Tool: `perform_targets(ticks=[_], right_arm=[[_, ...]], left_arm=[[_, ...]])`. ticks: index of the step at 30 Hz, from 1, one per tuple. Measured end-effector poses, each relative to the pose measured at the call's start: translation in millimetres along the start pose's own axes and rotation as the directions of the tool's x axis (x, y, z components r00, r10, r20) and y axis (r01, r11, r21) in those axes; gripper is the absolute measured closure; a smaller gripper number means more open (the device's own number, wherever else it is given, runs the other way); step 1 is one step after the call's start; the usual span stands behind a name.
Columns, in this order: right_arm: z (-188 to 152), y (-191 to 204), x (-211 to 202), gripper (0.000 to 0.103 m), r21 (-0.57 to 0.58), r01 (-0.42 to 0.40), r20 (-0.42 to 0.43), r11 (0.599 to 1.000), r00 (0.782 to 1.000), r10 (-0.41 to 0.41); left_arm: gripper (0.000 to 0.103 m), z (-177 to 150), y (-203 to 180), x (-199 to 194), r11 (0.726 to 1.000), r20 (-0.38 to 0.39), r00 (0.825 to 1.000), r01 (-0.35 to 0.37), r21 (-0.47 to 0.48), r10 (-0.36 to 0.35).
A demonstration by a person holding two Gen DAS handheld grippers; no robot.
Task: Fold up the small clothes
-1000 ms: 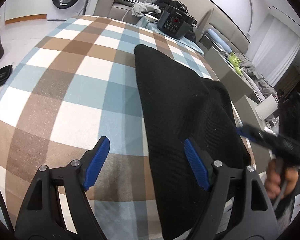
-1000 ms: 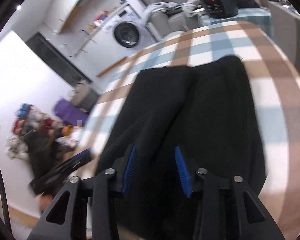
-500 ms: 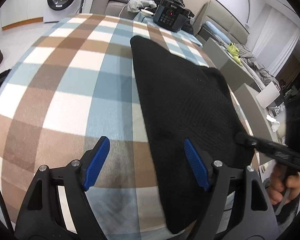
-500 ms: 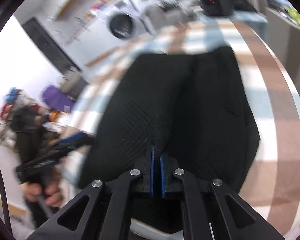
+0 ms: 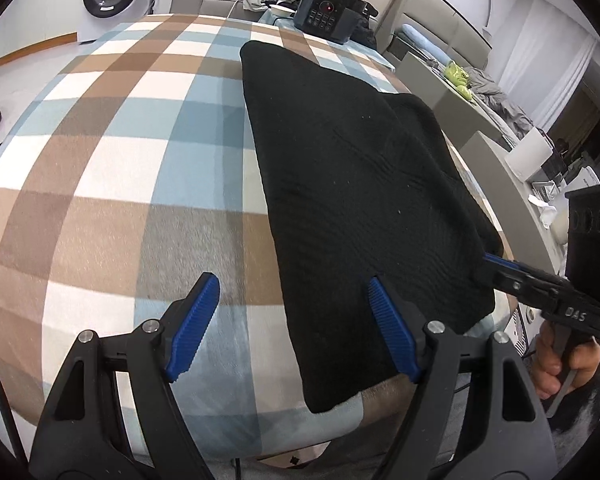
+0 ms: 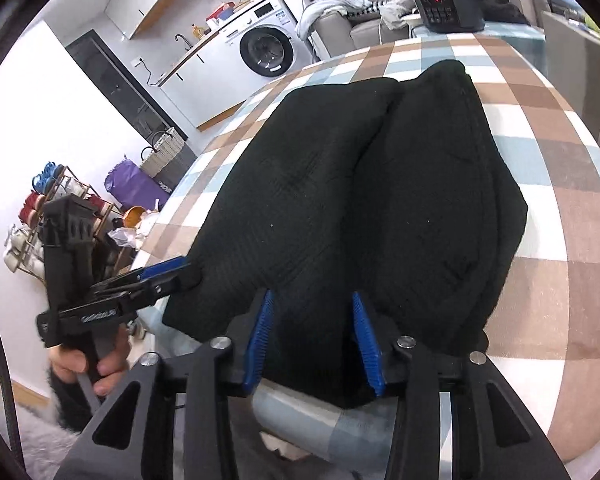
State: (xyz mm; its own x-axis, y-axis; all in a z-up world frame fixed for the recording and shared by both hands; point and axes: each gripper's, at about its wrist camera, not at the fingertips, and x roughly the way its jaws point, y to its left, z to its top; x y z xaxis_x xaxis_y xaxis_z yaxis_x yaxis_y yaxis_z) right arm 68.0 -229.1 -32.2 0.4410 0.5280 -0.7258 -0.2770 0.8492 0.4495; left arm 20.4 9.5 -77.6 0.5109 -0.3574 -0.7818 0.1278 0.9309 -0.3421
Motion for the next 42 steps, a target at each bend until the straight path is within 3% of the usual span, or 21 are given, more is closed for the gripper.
perform_targets(ticks=[1, 4, 5, 9, 12, 16, 22, 27, 29, 31, 37, 39, 41, 42], right_arm=[[0.9, 3.4, 1.1, 0.096, -0.014, 0.004, -0.006, 1.000, 1.000, -0.004], [1.8, 3.1, -19.7, 0.099, -0.018, -0.048, 0.031, 0.999, 0.998, 0.048], [1.5, 0.2, -20.1, 0.099, 0.005, -0.026, 0.016, 1.000, 1.000, 0.026], [-1.1, -16.2, 2.2, 0.098, 0.071, 0.049, -0.069, 0.996, 0.997, -0.044], [-1.2, -15.5, -1.0, 0.091, 0.092, 0.026, -0.051, 0.995, 0.998, -0.022], [1.4, -14.4, -2.2, 0.078, 0.107, -0.010, -0.009, 0.994, 1.000, 0.011], [3.3, -15.3, 8.9, 0.077, 0.127, -0.029, 0.012, 0.992, 1.000, 0.028], [34.3, -22.4, 23.5, 0.077, 0.155, -0.029, 0.022, 0.987, 0.999, 0.026], [53.3, -29.0, 31.4, 0.072, 0.179, -0.023, 0.028, 0.984, 0.999, 0.018], [73.3, -38.0, 42.4, 0.066, 0.213, -0.017, 0.022, 0.977, 1.000, 0.013], [125.2, -63.8, 69.1, 0.066, 0.291, -0.001, 0.017, 0.957, 1.000, -0.004], [134.9, -68.0, 78.7, 0.066, 0.289, 0.006, -0.003, 0.957, 1.000, -0.006], [139.7, -68.2, 87.8, 0.067, 0.269, 0.017, -0.021, 0.963, 1.000, -0.011], [141.8, -67.8, 91.7, 0.074, 0.259, 0.019, -0.028, 0.966, 1.000, -0.012]], left_arm=[[0.028, -1.3, -0.7, -0.5, 1.000, 0.002, 1.000, -0.005, 0.002, 0.005], [0.028, -4.0, -1.1, -3.1, 1.000, 0.001, 1.000, -0.014, -0.002, 0.014], [0.028, -5.0, -1.2, -4.5, 1.000, 0.003, 1.000, -0.018, -0.001, 0.018], [0.028, -8.2, -1.5, -6.0, 0.999, -0.006, 0.999, -0.033, 0.010, 0.033], [0.028, -11.2, -2.4, -6.8, 0.998, -0.010, 0.998, -0.056, 0.026, 0.056], [0.028, -11.6, 4.1, -9.4, 1.000, -0.009, 1.000, -0.028, -0.009, 0.028], [0.028, -7.6, 10.2, -5.6, 0.999, -0.007, 1.000, -0.011, -0.046, 0.010], [0.028, 10.3, 9.4, 2.9, 0.999, -0.005, 1.000, -0.015, -0.034, 0.014], [0.028, 23.5, 10.6, 9.6, 0.999, 0.000, 1.000, -0.018, -0.035, 0.018], [0.028, 41.2, 12.0, 18.7, 0.999, 0.007, 1.000, -0.021, -0.042, 0.021], [0.029, 95.2, 20.6, 45.5, 0.997, 0.037, 0.999, -0.026, -0.078, 0.029], [0.034, 108.9, 23.7, 52.7, 0.996, 0.050, 0.998, -0.027, -0.090, 0.032], [0.050, 118.6, 23.7, 61.0, 0.996, 0.048, 0.998, -0.034, -0.079, 0.038], [0.056, 119.6, 23.2, 63.4, 0.997, 0.049, 0.998, -0.033, -0.071, 0.036]])
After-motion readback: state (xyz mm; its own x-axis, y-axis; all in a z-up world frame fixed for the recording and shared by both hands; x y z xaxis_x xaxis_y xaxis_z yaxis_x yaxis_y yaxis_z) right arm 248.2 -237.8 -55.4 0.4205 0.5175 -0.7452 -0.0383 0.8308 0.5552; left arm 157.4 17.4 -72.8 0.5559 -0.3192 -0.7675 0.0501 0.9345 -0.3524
